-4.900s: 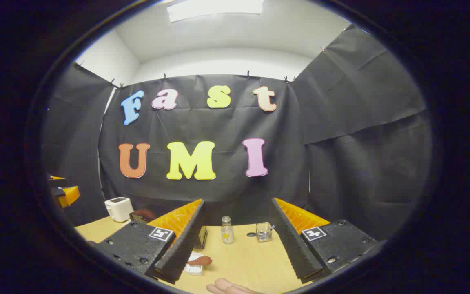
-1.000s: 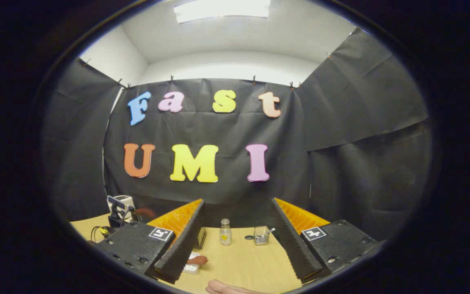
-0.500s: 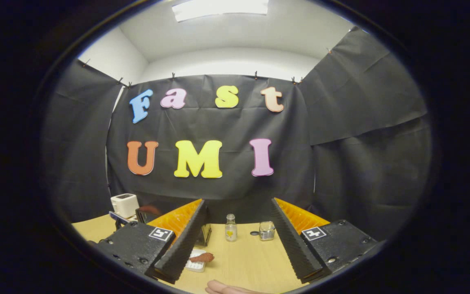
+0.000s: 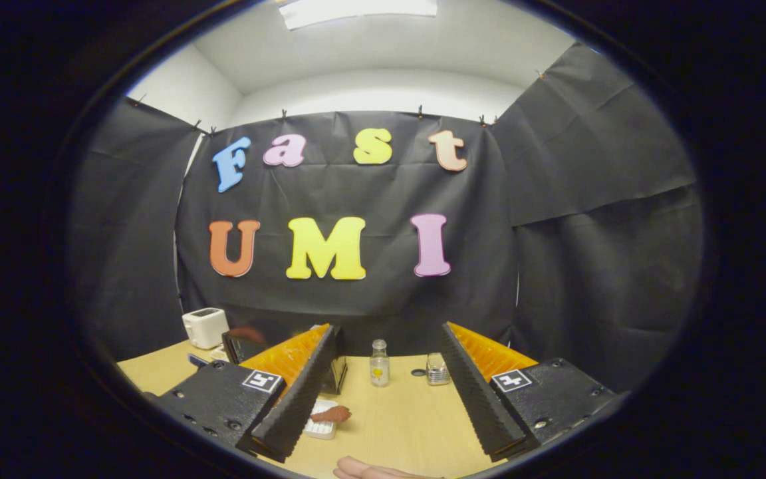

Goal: Open the electric oven with the left hand, put the food in, and close the electric oven.

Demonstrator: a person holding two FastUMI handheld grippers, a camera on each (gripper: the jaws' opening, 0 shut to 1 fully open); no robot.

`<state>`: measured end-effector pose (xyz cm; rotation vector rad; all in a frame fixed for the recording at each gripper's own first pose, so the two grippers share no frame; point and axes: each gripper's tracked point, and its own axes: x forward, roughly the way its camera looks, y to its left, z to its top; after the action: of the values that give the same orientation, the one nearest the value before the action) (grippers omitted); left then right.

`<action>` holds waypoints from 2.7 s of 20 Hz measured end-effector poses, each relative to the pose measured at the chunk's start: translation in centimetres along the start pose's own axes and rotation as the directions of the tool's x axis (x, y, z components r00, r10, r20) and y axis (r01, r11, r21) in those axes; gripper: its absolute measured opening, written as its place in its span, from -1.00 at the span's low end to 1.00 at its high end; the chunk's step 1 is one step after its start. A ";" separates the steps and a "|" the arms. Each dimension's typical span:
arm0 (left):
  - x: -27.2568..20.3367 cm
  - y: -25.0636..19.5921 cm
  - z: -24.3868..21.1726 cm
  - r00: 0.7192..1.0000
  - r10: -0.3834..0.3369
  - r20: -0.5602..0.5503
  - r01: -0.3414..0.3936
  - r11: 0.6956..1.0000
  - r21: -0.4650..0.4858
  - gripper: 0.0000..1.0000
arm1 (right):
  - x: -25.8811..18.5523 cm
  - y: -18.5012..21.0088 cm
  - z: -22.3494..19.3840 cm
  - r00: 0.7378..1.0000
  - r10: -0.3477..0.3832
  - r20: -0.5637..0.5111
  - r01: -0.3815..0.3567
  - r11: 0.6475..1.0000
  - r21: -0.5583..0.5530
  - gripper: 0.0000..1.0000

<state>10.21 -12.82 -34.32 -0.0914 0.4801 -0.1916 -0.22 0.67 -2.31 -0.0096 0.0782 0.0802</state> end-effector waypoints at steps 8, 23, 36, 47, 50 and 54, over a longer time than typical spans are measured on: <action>-2.3 -0.2 2.5 0.999 -0.017 0.042 0.017 1.000 -0.012 0.94 | 2.6 0.2 -4.1 0.990 0.024 -0.142 -0.025 1.000 -0.004 0.99; -18.8 -0.5 18.3 0.902 -0.016 0.431 0.000 0.999 0.039 0.93 | 9.5 3.1 -22.3 0.706 0.264 -0.657 -0.124 0.959 0.253 0.96; -26.8 1.8 18.3 0.896 0.029 0.444 -0.066 0.996 0.067 0.91 | 14.7 7.6 -30.6 0.540 0.492 -0.683 -0.059 0.832 0.552 0.03; -29.6 2.7 19.2 0.875 0.014 0.485 -0.062 0.995 0.082 0.92 | 12.2 8.1 -25.0 0.658 0.397 -0.640 -0.263 0.917 0.298 -0.87; -29.6 2.9 18.9 0.879 0.013 0.476 -0.056 0.995 0.077 0.93 | 10.7 9.3 -21.8 0.711 0.370 -0.598 -0.335 0.926 0.175 -0.89; -30.1 3.6 18.9 0.876 0.013 0.483 -0.053 0.996 0.071 0.93 | 9.6 11.3 -18.7 0.770 0.339 -0.540 -0.374 0.926 0.048 -0.89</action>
<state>-6.58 -2.38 -4.53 -0.0472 -0.0274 -0.1475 6.97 12.42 -21.80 -0.0815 0.6514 0.4661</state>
